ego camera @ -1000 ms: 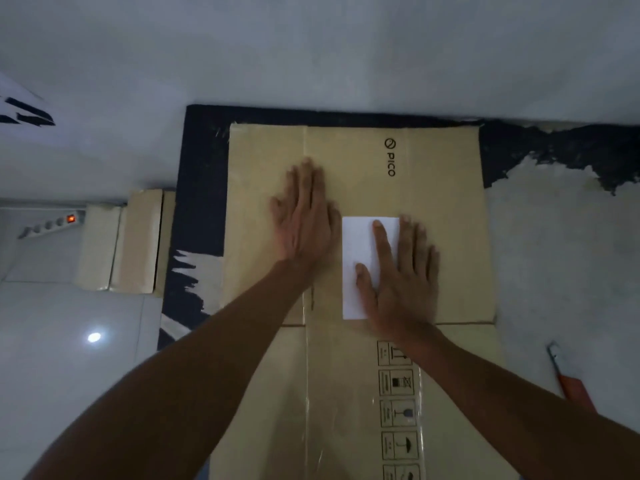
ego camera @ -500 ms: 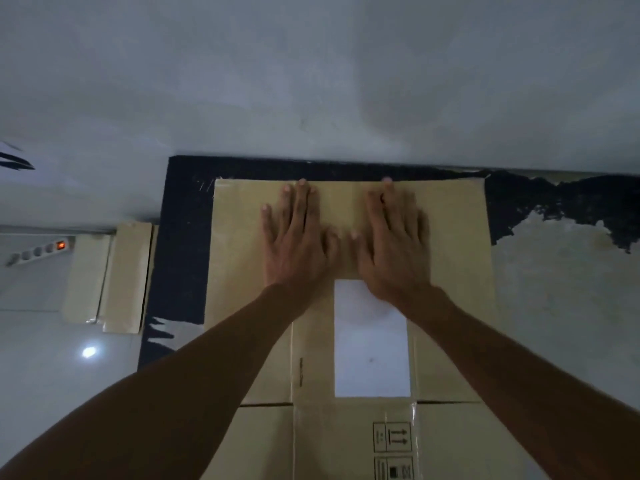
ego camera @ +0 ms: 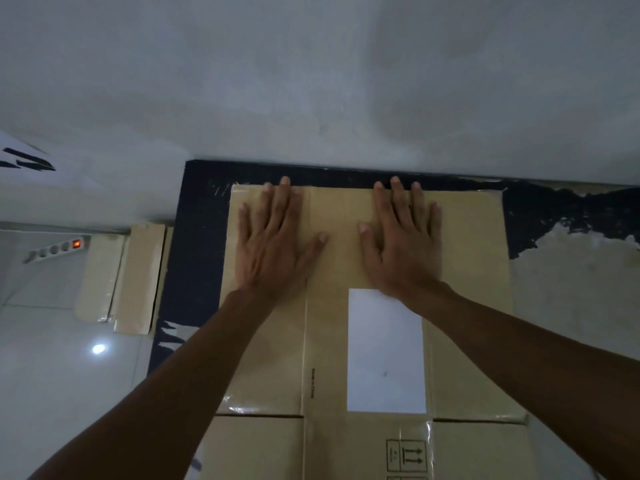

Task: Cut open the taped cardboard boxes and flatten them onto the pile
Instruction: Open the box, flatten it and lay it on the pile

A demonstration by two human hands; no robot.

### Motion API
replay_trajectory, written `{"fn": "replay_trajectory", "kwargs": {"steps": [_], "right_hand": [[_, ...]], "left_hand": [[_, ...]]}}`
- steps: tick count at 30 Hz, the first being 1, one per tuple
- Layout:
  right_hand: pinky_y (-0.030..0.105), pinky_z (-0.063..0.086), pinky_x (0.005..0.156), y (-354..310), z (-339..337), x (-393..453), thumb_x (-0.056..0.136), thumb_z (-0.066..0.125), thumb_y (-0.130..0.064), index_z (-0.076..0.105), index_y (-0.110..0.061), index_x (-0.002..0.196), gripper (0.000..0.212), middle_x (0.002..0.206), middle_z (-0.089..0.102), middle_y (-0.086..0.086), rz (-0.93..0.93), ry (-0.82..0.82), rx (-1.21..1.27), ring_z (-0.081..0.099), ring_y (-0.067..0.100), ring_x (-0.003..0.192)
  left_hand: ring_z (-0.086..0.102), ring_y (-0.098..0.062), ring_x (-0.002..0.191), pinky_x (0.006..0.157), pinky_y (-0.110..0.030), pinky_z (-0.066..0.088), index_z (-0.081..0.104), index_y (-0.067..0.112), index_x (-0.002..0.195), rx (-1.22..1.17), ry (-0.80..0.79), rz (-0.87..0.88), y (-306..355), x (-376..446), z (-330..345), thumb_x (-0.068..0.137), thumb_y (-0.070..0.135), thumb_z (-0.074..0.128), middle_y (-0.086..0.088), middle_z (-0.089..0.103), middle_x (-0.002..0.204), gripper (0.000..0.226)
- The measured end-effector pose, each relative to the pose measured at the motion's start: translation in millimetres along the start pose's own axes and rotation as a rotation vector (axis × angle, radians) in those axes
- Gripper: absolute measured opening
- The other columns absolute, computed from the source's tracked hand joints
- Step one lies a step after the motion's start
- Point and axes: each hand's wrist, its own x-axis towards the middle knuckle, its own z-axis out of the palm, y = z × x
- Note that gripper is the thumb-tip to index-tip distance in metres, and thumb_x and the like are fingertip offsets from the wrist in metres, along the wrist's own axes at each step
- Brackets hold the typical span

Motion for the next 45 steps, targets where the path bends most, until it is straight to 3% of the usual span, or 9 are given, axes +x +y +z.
{"fn": "replay_trajectory", "kwargs": {"steps": [6,12,18,22,27,32,35,41,45], "right_hand": [[0.051,0.006,0.123,12,2,-6,0.099,0.028,-0.049,0.026,-0.017,0.156,0.065,0.164,0.014,0.008,-0.03,0.033,0.14,0.006,0.027,0.153],[0.052,0.006,0.122,50,-10,-126,0.102,0.017,-0.054,0.002,-0.027,0.159,0.064,0.166,-0.005,0.007,0.108,-0.058,-0.085,-0.007,0.027,0.152],[0.055,0.009,0.121,50,-10,-179,0.1,0.018,-0.055,0.001,-0.026,0.159,0.068,0.166,-0.004,0.008,0.213,-0.048,-0.11,-0.007,0.029,0.152],[0.051,0.002,0.122,53,-8,-178,0.1,0.019,-0.057,0.001,-0.028,0.158,0.068,0.166,-0.005,0.007,0.197,-0.023,-0.099,-0.01,0.027,0.152],[0.052,0.017,0.12,58,-14,-187,0.092,0.046,-0.05,0.033,-0.013,0.152,0.071,0.161,0.025,0.011,0.213,0.126,0.261,0.017,0.028,0.15],[0.055,0.039,0.101,45,-44,-211,0.075,0.072,-0.059,0.034,-0.013,0.143,0.091,0.143,0.039,0.02,0.943,0.005,0.126,0.037,0.041,0.13],[0.052,0.043,0.101,45,-52,-223,0.075,0.077,-0.052,0.04,-0.009,0.136,0.084,0.137,0.045,0.02,1.084,-0.081,0.308,0.045,0.042,0.123],[0.042,0.037,0.109,47,-80,-231,0.096,0.063,-0.026,0.04,-0.001,0.146,0.06,0.149,0.042,0.016,0.98,-0.064,0.759,0.043,0.033,0.134],[0.034,0.033,0.108,36,-87,-244,0.091,0.061,-0.039,0.049,-0.01,0.136,0.056,0.139,0.048,0.008,0.952,-0.007,0.783,0.044,0.024,0.13]], "left_hand": [[-0.009,-0.022,0.153,0.123,-0.05,-0.002,0.003,0.023,0.159,0.05,0.016,-0.028,4,1,5,0.095,0.07,0.021,0.001,-0.005,0.167,0.082],[-0.002,-0.019,0.154,0.124,-0.047,-0.002,0.015,0.021,0.159,-0.06,0.077,0.004,4,-3,-1,0.1,0.057,0.019,0.001,0.005,0.167,0.069],[0.065,-0.025,0.112,0.1,-0.045,0.051,0.065,0.003,0.122,-0.579,0.415,-0.096,-8,-27,-9,0.101,0.032,0.042,-0.013,0.069,0.12,0.043],[0.055,-0.018,0.113,0.102,-0.041,0.047,0.056,0.013,0.12,-0.375,0.305,-0.27,-10,-84,0,0.098,0.029,0.049,-0.007,0.059,0.119,0.029],[0.046,-0.034,0.123,0.1,-0.046,0.041,0.049,0.006,0.133,-0.212,0.155,-0.683,7,-190,-1,0.085,0.049,0.066,-0.018,0.051,0.136,0.066],[0.049,-0.038,0.116,0.093,-0.047,0.044,0.054,0.006,0.13,-0.475,0.015,-0.866,8,-210,-17,0.075,0.046,0.079,-0.02,0.055,0.128,0.073],[0.062,-0.035,0.099,0.083,-0.051,0.056,0.063,0.006,0.11,-0.569,-0.119,-0.879,-14,-203,-22,0.055,0.066,0.075,-0.016,0.066,0.108,0.082],[0.066,-0.034,0.094,0.09,-0.054,0.055,0.068,0.004,0.104,-0.935,-0.228,-0.75,-29,-199,-56,0.086,0.025,0.075,-0.013,0.07,0.099,0.029],[0.065,-0.032,0.095,0.09,-0.054,0.054,0.066,0.008,0.114,-0.969,-0.206,-0.634,-20,-211,-72,0.096,0.022,0.063,-0.011,0.069,0.1,0.023]]}}
